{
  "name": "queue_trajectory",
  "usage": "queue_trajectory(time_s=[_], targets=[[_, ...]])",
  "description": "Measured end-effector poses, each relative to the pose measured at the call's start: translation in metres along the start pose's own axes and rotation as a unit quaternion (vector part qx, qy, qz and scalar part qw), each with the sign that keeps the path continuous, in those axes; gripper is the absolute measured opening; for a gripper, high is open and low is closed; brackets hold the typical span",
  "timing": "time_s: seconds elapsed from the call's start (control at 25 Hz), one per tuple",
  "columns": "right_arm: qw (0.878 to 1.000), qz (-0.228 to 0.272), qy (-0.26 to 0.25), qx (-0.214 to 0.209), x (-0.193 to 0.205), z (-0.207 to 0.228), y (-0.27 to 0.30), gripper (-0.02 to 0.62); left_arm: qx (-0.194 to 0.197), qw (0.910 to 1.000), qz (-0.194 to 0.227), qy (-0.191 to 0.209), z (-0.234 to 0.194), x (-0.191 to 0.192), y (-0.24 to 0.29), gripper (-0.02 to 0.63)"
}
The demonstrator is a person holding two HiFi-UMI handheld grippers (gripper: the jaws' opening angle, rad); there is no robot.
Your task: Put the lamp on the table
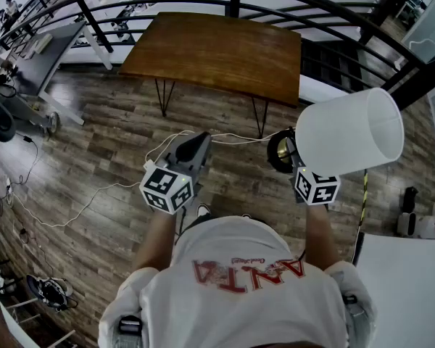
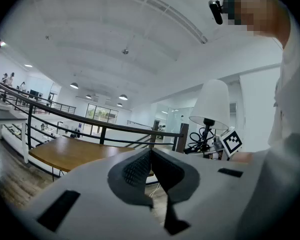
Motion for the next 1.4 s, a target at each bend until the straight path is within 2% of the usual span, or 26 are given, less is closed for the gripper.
queue_trajectory(time_s=[0.64, 0.88, 1.4], targets=[[1.000, 0.001, 0.008, -0.001, 0.000, 0.001, 0.012, 0.084, -0.006, 0.9999, -0.009, -0.006, -0.011, 0.006, -0.001, 0.009], [1.000, -0.003, 0.004, -0.002, -0.002, -0.007, 0.023, 0.084, -0.002, 0.9997, -0.022, 0.006, -0.019, 0.008, -0.001, 0.009], [1.000, 0.002, 0.008, 0.005, -0.017, -0.060, 0.055, 0.084, 0.013, 0.9998, -0.014, 0.002, -0.080, 0.008, -0.025, 0.009]])
Point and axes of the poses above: the fingertips, and each gripper's own axes: y forward along the fingers, z to its right, x out of its underside, the point moved 3 cm from there along -y, backward along the fingers, and after that the axes turned 1 degree about y, right-handed, at the moved point
